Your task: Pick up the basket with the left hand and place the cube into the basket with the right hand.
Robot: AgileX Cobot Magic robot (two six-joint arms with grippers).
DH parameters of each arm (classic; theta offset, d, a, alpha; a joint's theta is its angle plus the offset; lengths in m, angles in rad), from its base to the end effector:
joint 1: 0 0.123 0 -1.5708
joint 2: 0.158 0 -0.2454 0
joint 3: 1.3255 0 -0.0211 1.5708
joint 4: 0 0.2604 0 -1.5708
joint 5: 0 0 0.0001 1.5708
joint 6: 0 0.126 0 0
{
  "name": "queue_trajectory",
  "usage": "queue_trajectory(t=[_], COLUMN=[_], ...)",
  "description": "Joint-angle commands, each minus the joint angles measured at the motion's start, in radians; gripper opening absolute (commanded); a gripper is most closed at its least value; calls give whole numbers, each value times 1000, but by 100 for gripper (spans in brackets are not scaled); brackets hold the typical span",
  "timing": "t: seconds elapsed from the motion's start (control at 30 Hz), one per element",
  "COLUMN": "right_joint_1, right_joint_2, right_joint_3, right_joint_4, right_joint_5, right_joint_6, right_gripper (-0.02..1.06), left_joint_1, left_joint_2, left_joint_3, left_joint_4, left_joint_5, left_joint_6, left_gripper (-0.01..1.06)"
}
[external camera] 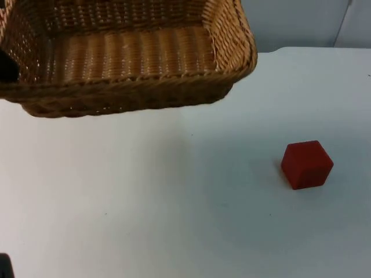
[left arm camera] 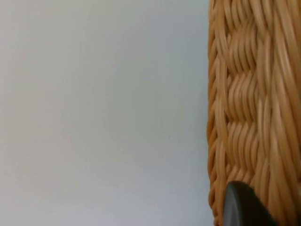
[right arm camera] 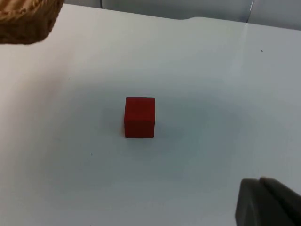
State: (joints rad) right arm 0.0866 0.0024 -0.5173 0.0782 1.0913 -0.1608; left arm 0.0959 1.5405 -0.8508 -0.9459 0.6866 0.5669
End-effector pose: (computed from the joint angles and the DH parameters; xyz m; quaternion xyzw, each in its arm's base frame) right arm 0.0704 0.0149 0.2681 -0.1081 0.8498 0.0199 0.5156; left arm 0.3163 -0.0347 0.1425 -0.0941 0.9290 -0.2764 0.2273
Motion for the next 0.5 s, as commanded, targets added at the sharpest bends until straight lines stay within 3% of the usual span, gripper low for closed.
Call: queue_trajectory(t=[0.0,0.17,0.47], right_joint_1=[3,3,3], right_joint_2=[-2,-2,-2], right_joint_3=[5,5,5], right_joint_4=[2,2,2], right_joint_5=[-6,-6,-6], right_joint_6=[-5,-5,-5], right_gripper=[0,0,0], left_joint_1=[2,2,2], left_joint_2=[12,30,30], left_joint_3=[20,81,83], left_joint_4=[-29,-30,-33], left_joint_5=[-7,-92,-62], left_joint_6=[0,2,9], left_gripper=[0,0,0])
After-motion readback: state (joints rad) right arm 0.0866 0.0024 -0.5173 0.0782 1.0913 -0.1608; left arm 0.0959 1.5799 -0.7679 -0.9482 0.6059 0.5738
